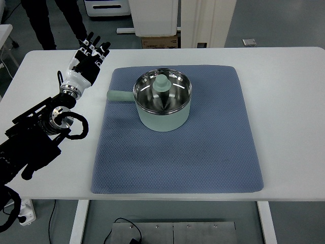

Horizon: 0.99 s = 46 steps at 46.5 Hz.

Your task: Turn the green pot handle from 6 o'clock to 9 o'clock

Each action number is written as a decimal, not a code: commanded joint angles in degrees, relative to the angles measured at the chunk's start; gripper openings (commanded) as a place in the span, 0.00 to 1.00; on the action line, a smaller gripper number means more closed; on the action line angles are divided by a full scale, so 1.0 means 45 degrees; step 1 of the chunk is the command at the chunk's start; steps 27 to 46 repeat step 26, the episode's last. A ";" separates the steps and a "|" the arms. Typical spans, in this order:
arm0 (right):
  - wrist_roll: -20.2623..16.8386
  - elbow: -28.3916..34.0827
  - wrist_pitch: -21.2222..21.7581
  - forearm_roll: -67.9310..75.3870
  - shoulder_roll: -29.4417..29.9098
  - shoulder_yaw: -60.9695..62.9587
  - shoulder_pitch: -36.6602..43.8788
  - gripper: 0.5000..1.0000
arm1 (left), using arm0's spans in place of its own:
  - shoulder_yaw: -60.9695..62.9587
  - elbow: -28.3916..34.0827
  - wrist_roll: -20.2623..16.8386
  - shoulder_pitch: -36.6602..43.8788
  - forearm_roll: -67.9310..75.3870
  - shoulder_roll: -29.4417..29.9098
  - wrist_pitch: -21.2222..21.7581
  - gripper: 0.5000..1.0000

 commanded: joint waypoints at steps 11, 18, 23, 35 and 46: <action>-0.0111 -0.0002 0.0000 -0.0001 0.0000 -0.0025 -0.0002 1.00 | -0.0004 0.0000 -0.0001 -0.0008 -0.0058 -0.0032 0.0018 1.00; -0.0248 -0.0002 0.0000 0.0097 0.0000 0.0033 -0.0060 1.00 | -0.0004 0.0000 -0.0001 -0.0027 -0.0058 -0.0032 0.0018 1.00; -0.0248 -0.0002 0.0000 0.0097 0.0000 0.0033 -0.0080 1.00 | -0.0004 0.0000 -0.0001 -0.0027 -0.0058 -0.0032 0.0018 1.00; -0.0287 -0.0002 0.0000 0.0097 0.0000 0.0033 -0.0099 1.00 | -0.0004 0.0000 -0.0001 -0.0027 -0.0058 -0.0032 -0.0001 1.00; -0.0287 -0.0002 0.0000 0.0097 0.0000 0.0033 -0.0099 1.00 | -0.0004 0.0000 -0.0001 -0.0027 -0.0058 -0.0032 -0.0001 1.00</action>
